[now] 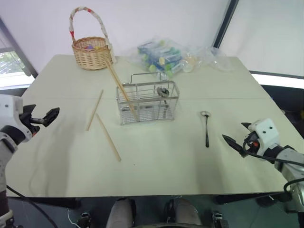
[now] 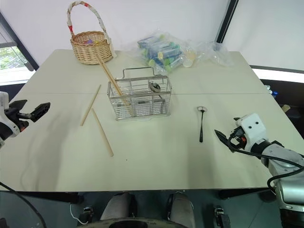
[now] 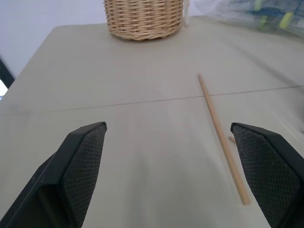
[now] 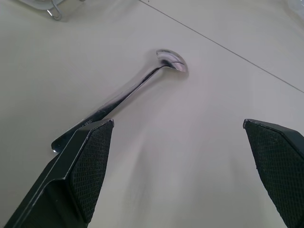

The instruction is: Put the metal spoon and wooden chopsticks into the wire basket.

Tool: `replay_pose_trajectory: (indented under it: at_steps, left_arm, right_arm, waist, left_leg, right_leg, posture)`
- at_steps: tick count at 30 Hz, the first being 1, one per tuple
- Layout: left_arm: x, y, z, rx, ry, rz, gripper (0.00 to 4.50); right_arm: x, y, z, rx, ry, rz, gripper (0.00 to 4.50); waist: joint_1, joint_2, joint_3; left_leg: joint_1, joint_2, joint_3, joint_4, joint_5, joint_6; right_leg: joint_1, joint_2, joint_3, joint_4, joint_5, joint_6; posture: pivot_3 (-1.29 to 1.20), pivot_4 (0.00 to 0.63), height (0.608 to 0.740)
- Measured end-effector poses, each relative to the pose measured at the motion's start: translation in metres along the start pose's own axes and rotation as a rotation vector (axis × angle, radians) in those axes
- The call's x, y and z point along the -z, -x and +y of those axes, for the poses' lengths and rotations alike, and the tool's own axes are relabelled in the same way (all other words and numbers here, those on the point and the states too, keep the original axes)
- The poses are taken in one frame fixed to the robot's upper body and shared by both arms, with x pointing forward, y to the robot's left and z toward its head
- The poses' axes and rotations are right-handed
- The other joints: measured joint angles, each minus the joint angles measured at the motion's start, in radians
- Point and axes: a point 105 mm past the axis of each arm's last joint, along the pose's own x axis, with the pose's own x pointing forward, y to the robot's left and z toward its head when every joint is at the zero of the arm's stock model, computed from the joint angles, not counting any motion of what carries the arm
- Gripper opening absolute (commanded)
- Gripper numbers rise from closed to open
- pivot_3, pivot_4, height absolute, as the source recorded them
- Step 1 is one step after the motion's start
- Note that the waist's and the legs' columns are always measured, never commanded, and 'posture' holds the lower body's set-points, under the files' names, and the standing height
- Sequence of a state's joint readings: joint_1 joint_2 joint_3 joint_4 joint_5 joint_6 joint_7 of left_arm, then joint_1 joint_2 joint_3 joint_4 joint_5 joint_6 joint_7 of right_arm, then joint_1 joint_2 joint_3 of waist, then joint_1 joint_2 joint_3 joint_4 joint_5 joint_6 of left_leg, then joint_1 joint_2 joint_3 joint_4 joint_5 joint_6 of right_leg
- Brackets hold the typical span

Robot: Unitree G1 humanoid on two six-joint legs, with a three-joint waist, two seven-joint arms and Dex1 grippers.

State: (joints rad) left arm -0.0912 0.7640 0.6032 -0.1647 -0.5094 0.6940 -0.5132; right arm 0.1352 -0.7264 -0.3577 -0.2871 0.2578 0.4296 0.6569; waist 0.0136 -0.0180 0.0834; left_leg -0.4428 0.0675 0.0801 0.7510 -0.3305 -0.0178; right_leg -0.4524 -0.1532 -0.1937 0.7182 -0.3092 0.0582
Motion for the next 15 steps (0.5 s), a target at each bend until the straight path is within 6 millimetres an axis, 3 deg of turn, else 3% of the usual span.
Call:
replay_pose_trajectory:
  at_steps: [15]
  left_arm:
    - [-0.0042, -0.0029, -0.0051, 0.030, -0.003, -0.015, 4.41]
  right_arm:
    - [-0.0038, -0.0012, -0.0011, 0.002, 0.004, -0.011, 4.50]
  waist:
    - [0.000, 0.000, 0.000]
  left_leg:
    - [0.000, 0.000, 0.000, 0.000, 0.000, 0.000]
  right_leg:
    - [0.000, 0.000, 0.000, 0.000, 0.000, -0.001]
  posture:
    - [0.00, 0.150, 0.627]
